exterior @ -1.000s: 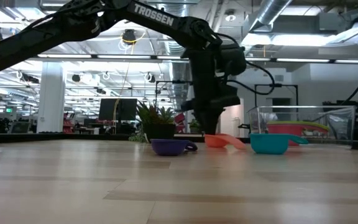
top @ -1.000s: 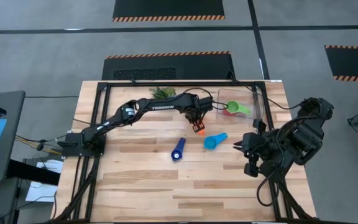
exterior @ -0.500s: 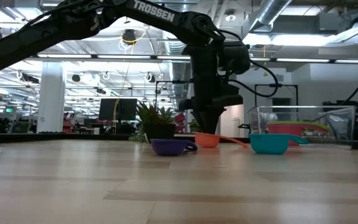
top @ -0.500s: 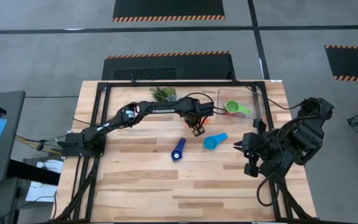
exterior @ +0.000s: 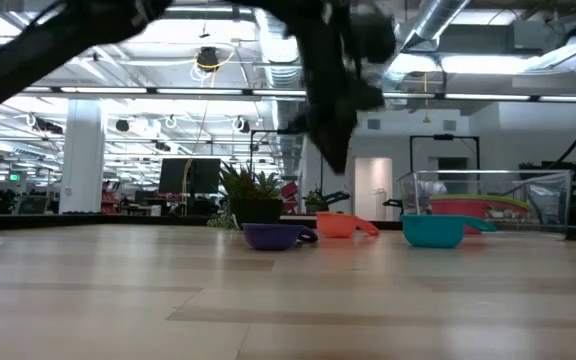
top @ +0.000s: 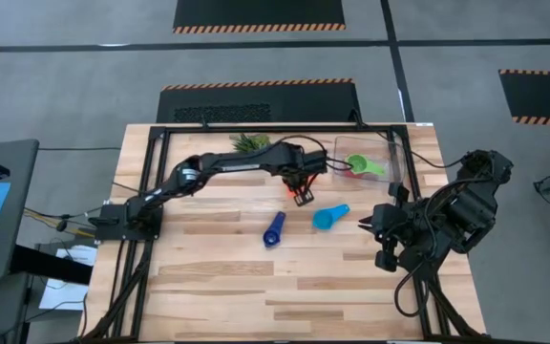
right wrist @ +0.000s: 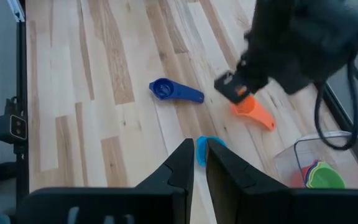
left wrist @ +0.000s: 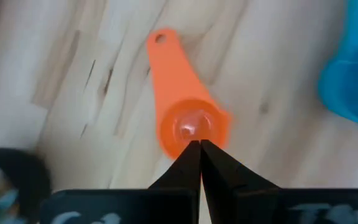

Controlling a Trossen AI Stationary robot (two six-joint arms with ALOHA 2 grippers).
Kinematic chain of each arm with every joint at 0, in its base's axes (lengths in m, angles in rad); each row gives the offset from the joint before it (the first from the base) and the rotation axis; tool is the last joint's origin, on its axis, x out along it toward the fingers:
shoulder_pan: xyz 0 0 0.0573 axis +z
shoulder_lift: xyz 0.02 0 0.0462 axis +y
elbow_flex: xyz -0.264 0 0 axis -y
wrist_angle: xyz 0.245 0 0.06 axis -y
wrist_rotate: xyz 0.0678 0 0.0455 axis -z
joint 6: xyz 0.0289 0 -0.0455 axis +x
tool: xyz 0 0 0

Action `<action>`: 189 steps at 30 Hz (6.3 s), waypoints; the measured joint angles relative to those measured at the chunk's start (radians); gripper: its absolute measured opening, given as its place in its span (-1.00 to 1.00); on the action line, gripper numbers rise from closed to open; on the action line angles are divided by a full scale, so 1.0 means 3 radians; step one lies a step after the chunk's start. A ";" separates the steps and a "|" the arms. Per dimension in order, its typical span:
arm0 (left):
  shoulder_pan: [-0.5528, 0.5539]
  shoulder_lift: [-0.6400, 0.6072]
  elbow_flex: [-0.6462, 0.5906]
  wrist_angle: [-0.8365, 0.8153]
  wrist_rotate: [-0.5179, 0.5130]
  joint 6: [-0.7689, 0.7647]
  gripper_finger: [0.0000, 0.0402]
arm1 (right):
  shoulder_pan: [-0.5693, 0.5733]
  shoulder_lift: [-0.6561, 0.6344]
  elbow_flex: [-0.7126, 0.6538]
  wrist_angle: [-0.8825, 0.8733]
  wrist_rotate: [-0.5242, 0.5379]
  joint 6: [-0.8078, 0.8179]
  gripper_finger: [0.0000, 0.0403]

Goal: Nest measuring cups in basket
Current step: Stack the light blue measuring cup on top of the green measuring cup in the transparent bin

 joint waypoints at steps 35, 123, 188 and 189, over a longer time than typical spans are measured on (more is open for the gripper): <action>-0.1082 -0.3324 -0.3500 -0.0136 -0.0424 -0.0668 -1.00 | -0.1742 0.0943 -0.0059 -0.0049 -0.0754 -0.1373 -0.67; -0.1213 -0.3804 -0.4259 0.1223 -0.0781 -0.0848 -1.00 | -0.2291 0.0279 -0.1564 0.0655 -0.0941 -0.1597 -0.88; -0.1214 -0.3804 -0.4348 0.1855 -0.0666 -0.1133 -1.00 | -0.4308 0.0281 -0.2641 0.1440 -0.1485 -0.3630 -0.57; -0.1213 -0.3804 -0.4348 0.1854 -0.0666 -0.1133 -1.00 | -0.4308 0.0281 -0.2641 0.1442 -0.1485 -0.3607 -0.57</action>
